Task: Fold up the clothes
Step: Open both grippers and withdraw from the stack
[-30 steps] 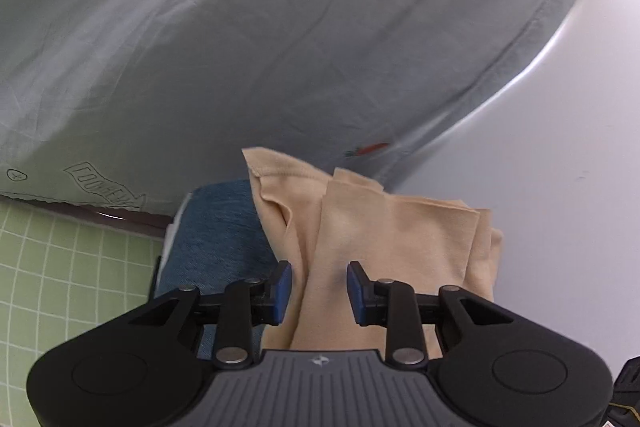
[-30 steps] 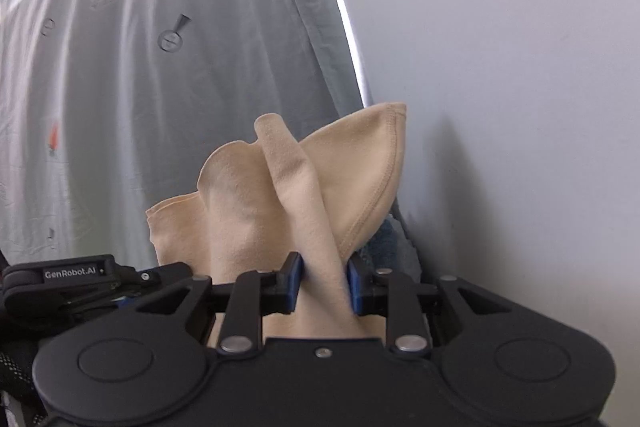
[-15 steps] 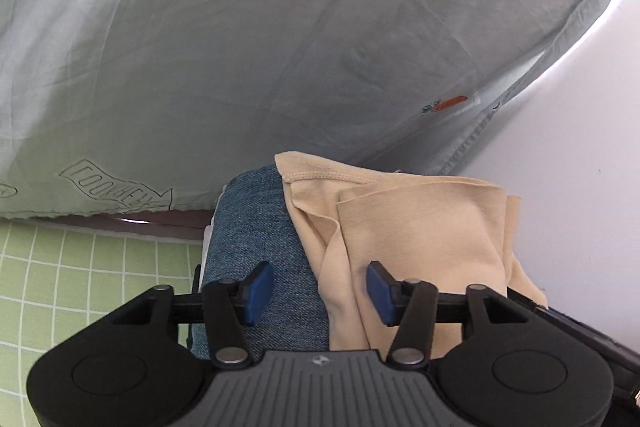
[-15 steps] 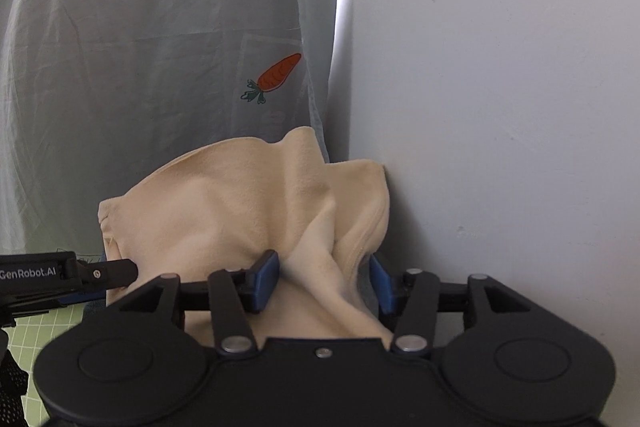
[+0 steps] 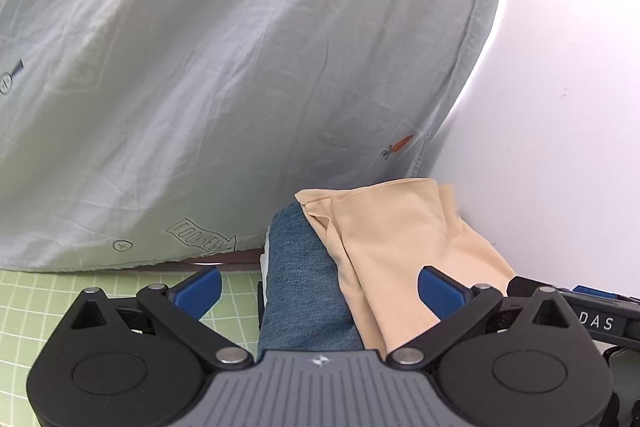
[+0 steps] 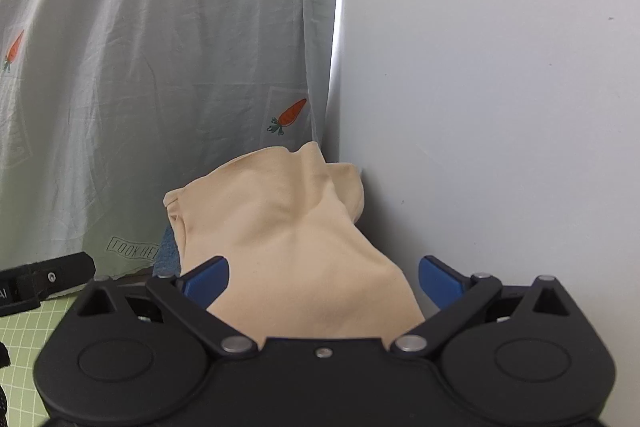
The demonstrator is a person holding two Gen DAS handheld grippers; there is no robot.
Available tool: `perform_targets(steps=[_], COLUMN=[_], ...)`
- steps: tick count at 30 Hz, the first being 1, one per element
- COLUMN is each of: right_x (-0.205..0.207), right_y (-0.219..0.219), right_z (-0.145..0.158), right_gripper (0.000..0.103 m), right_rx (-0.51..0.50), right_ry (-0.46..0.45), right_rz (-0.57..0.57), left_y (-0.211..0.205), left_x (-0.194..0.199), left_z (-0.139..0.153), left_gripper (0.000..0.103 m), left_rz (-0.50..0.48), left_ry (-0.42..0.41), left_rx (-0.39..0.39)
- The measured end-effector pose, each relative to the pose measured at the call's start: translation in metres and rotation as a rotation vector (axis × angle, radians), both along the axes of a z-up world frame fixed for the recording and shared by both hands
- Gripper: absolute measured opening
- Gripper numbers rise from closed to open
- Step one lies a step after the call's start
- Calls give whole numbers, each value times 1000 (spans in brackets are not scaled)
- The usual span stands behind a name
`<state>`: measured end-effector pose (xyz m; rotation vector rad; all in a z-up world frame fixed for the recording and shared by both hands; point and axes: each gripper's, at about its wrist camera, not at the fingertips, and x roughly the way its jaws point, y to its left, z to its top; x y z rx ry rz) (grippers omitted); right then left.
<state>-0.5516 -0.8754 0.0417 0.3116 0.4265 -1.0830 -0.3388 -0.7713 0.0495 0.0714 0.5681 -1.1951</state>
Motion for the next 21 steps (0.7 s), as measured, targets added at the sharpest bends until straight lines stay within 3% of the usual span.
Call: perform_targets(steps=[5,21], right_x=[-25,-79], right_y=[50,162], right_z=[-2,-43], right_gripper=[102,102], right_rx=[41,110], right_ry=[-27,12], right_rz=[-19,-77], left_y=[48,147], left_x=[-28,-80], left_z=[6,-27], left_gripper=[103,103], left_rz=[-18,-78], left_ry=[-57,-55], left_rx=[-9,119])
